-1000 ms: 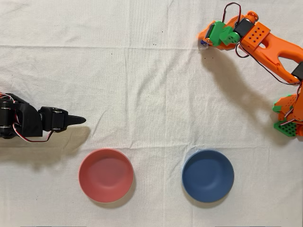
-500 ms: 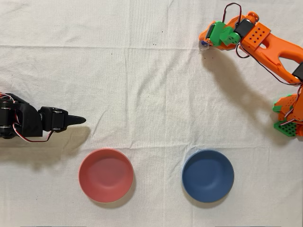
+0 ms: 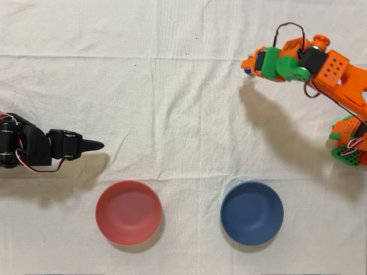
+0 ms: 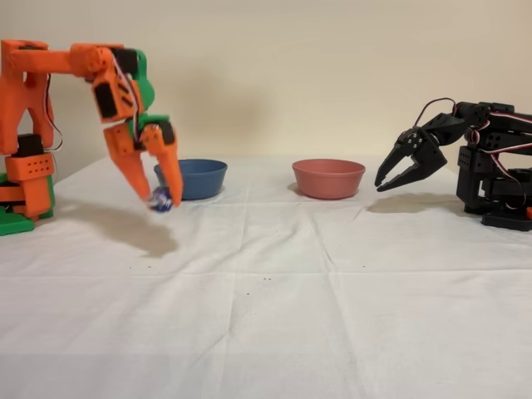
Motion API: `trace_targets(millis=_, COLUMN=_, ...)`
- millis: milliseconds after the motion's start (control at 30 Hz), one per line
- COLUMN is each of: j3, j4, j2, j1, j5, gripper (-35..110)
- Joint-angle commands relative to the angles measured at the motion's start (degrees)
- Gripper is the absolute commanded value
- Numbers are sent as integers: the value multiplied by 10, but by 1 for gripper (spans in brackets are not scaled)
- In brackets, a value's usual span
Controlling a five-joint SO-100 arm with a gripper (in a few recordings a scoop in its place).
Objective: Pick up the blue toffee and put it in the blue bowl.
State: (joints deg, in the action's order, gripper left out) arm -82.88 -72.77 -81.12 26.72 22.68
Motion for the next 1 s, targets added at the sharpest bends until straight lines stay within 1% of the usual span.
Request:
trace_targets(millis=0, j3=3, j4=-28, j2=-113, j1=-45, j5=-11, gripper=16)
trace_targets(millis=167, j3=4, j4=-57, j2=-157, j1=-116, j5=-36, gripper=16)
trace_targets(millis=433, j3=11, j4=-69, j2=-192, j1=-262, j5=-60, gripper=15)
trace_targets(millis=767, j3=103, j4=-93, j2=-138, j1=-436, j5=-112, gripper=15)
trace_targets(millis=967, j3=103, j4=-86, j2=-105, j1=-526, j5=-134, gripper=15)
